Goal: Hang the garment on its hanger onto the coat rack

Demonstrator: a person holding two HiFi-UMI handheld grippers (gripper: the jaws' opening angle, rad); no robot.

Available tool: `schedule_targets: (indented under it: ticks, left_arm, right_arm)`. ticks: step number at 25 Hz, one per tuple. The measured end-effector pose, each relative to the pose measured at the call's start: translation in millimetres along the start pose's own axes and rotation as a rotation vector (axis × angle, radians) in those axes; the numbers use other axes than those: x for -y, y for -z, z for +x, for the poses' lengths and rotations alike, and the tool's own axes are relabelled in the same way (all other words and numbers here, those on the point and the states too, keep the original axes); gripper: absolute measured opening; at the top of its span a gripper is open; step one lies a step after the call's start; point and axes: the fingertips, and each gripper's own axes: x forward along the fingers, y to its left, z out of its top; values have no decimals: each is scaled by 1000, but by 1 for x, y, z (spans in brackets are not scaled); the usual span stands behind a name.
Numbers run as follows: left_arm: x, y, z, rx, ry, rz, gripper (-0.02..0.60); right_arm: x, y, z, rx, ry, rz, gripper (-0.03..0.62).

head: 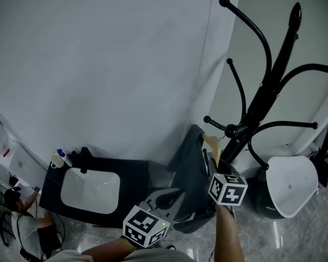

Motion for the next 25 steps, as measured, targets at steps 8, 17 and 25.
schedule_targets:
  ticks: [8, 17, 25]
  left_arm:
    - [16, -1, 10, -6, 14, 10, 6]
    - [31, -3, 21, -6, 6, 19, 6]
    - [51, -6, 26, 4, 11, 32, 6]
  right_arm:
    - [4, -9, -39, 66, 73, -150, 83]
    - [-6, -5, -88, 140, 22, -172, 72]
    - [-32, 2, -124, 188, -137, -113, 17]
